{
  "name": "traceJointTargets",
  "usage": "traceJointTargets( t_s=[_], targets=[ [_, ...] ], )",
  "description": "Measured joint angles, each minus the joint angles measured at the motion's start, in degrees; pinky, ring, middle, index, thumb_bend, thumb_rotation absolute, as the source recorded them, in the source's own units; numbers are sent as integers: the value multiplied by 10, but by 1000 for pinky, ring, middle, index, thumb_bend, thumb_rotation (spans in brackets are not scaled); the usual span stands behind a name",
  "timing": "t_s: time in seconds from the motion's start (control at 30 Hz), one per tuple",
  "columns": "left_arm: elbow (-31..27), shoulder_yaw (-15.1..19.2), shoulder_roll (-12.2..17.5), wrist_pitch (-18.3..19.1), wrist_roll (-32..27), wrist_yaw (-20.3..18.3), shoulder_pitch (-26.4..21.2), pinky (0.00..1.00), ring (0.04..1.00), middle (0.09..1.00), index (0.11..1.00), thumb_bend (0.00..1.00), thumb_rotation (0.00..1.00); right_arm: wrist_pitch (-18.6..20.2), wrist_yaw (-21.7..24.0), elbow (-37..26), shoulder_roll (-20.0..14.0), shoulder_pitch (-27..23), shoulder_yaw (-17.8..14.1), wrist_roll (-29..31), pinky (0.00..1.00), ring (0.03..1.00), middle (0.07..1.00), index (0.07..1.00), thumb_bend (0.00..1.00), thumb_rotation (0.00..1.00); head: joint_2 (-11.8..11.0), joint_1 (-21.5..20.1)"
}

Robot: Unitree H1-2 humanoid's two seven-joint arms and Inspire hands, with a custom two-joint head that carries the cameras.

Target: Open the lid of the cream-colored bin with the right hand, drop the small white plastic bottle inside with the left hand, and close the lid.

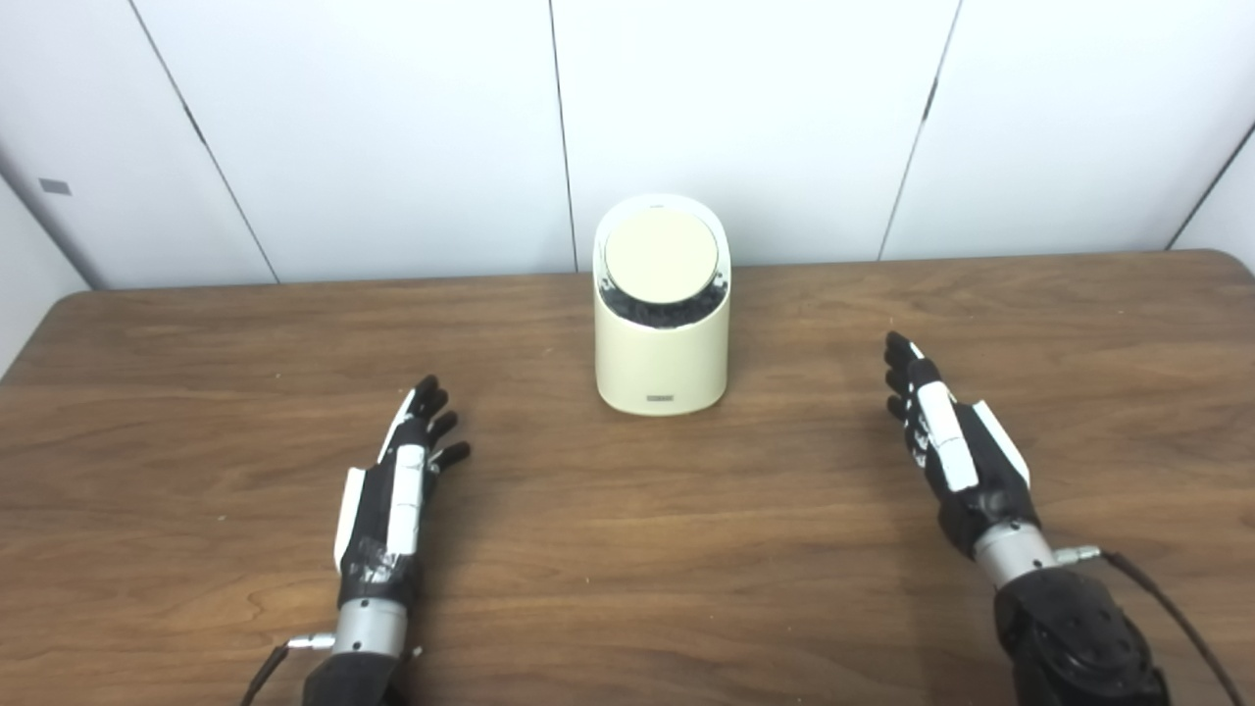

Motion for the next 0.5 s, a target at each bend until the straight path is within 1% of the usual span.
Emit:
traceJointTargets(
  t_s=[0.07, 0.13, 0.23, 0.33, 0.43, 0.5],
  targets=[
    [-9, 4, 1, 0, -9, -1, 11, 996, 992, 996, 1000, 595, 1000, -12, -1, 2, 9, 8, 1, 17, 1000, 1000, 1000, 1000, 602, 1000, 1, -1],
    [-17, 8, 0, -3, -16, -2, 22, 999, 998, 999, 1000, 586, 1000, -27, -2, 5, 12, 17, 0, 27, 1000, 1000, 1000, 1000, 609, 1000, 2, -1],
    [-20, 14, 0, -23, -29, -4, 37, 1000, 1000, 1000, 1000, 601, 1000, -52, -4, 13, 11, 27, -1, 37, 1000, 1000, 1000, 1000, 626, 1000, 3, -1],
    [-19, 17, 1, -50, -33, -5, 42, 1000, 1000, 1000, 1000, 591, 1000, -65, -7, 14, 11, 36, -2, 46, 1000, 1000, 1000, 1000, 635, 1000, 3, 0],
    [-18, 17, 1, -68, -34, -9, 44, 1000, 1000, 1000, 1000, 571, 1000, -78, -9, 17, 11, 43, -3, 54, 1000, 1000, 1000, 1000, 633, 1000, 5, -1],
    [-16, 16, 3, -74, -31, -14, 43, 1000, 1000, 1000, 1000, 589, 1000, -83, -10, 20, 10, 44, -3, 55, 1000, 1000, 1000, 1000, 628, 1000, 5, 0]
  ],
)
